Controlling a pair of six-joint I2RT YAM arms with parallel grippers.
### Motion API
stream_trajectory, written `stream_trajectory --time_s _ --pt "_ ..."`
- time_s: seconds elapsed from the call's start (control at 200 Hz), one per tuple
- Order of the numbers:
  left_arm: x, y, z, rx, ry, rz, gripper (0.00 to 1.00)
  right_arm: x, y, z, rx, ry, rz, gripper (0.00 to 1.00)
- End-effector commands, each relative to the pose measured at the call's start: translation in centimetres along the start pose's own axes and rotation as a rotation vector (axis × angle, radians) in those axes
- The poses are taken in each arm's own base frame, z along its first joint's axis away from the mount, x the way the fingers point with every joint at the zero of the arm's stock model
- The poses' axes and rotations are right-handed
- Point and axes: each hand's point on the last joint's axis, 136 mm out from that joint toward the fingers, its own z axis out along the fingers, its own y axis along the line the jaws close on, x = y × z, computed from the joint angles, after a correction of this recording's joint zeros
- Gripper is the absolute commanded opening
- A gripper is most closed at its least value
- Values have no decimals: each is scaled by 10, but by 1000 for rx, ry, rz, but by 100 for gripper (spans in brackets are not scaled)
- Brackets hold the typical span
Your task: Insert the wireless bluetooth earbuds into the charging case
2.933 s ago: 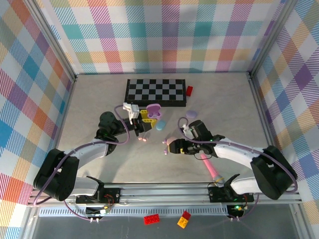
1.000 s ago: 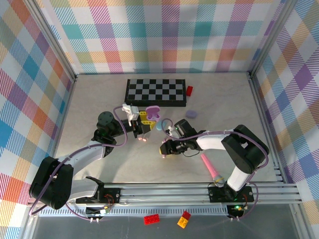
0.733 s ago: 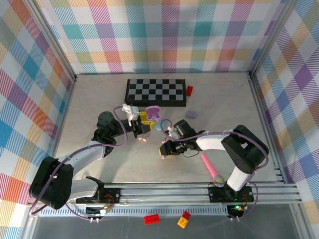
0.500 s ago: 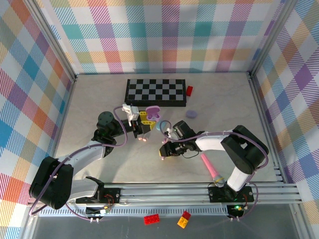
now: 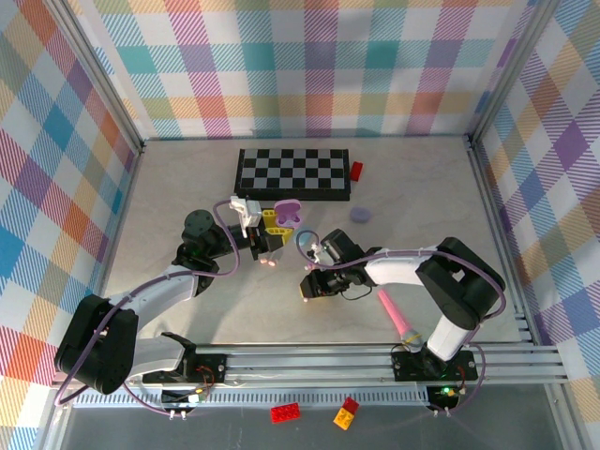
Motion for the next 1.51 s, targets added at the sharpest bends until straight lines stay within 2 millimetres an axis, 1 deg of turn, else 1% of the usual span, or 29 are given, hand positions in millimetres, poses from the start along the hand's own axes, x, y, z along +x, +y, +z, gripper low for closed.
stream_trajectory --time_s 0.0,0.12,0.205,0.31,0.665,0.875,1.065,1.155,1.325,1.415,1.5 --pt "-6 -2 -2 12 -13 35 37 10 6 -5 0 29 -16 32" --pt "-6 -2 -2 14 -14 35 37 7 12 -7 -17 16 -31 32" --pt "-6 -2 -2 16 -14 35 37 5 10 -5 -10 10 -30 29" --pt "-6 -2 -1 18 -12 33 37 5 8 0 -12 15 -19 29" --pt "-6 -1 -1 18 -11 33 37 0 16 4 -53 18 -29 29" --pt "-7 -1 -1 18 -13 35 37 0 12 8 -27 31 -20 29" --pt "-6 1 -2 1 -14 42 36 4 2 13 35 51 -18 27" --pt "-5 3 -3 -17 -13 41 36 5 0 14 49 52 -17 24" --pt "-4 7 -4 -44 -11 45 36 5 -4 10 80 32 -27 20" --pt "-4 10 -5 -57 -11 42 36 2 -3 4 92 4 -39 19" --pt "-3 12 -5 -71 -9 42 36 -3 -3 -4 115 -35 -53 16"
